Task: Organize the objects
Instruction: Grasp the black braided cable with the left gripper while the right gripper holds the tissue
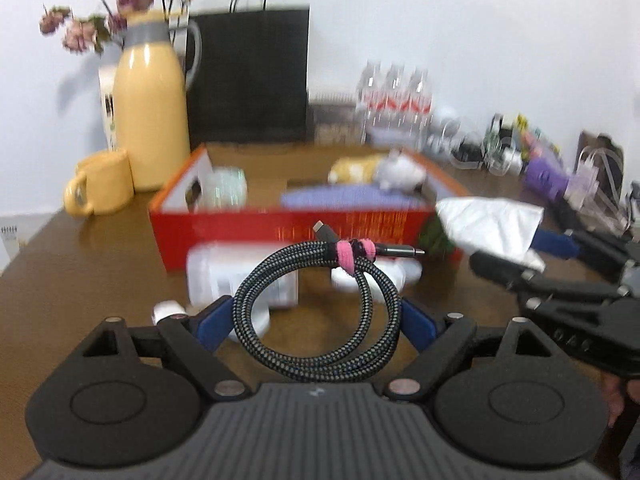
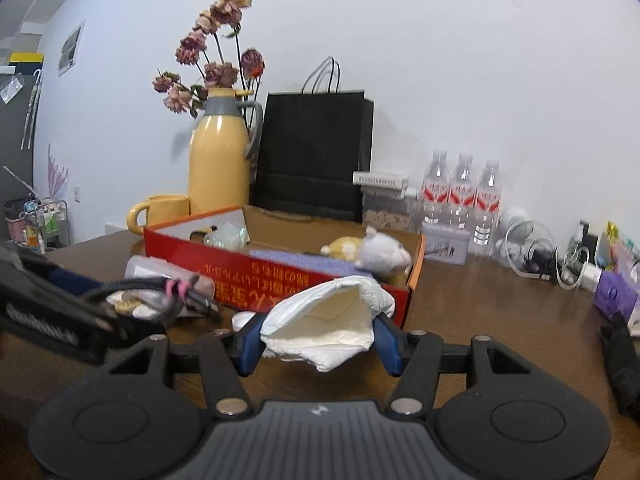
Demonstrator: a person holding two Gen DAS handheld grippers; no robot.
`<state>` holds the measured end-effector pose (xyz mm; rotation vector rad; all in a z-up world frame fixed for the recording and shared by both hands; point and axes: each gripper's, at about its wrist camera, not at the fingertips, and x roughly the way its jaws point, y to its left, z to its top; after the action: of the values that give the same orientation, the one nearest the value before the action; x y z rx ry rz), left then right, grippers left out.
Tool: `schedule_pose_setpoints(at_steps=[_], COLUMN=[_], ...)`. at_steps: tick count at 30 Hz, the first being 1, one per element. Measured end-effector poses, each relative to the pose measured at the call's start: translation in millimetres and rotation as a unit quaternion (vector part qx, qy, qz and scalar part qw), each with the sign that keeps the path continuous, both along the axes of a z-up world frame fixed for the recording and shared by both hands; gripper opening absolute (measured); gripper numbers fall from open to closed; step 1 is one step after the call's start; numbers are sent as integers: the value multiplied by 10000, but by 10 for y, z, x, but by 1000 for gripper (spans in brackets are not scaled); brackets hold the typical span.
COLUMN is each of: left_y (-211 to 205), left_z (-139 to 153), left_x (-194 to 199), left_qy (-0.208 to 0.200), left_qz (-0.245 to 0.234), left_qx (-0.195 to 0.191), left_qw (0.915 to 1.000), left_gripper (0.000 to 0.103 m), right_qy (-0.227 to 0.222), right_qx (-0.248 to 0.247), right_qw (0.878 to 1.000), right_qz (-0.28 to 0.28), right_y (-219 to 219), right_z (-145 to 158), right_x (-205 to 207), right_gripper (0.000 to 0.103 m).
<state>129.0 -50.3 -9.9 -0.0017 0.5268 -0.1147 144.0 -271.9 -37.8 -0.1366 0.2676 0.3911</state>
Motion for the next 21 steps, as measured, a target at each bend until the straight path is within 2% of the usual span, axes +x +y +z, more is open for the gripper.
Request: schedule_pose_setpoints(at_steps=[5,10,15,21], left_y=[98,204,337,414], left_z=[269,433,496,426], left_x=[144,421,772,1250], left_qy=[-406,-645,-744,-631], left_qz=[76,203,295,365], left_qx=[-113,-219,-353,-455], left_qw=[9991,9975,9962,9963], left_gripper=[88,88,88,88], right_qy=[-175,-334,-293,-175], right_qx=[-12,-95,-66,-134], right_qw=[9998,9993,9994,9997], right_qz=[88,153,171,134], right_y=[116,353,588,842], right_z=[182,346,415,395], right_x=[92,316,665,1142], right_gripper=[56,56,56,56])
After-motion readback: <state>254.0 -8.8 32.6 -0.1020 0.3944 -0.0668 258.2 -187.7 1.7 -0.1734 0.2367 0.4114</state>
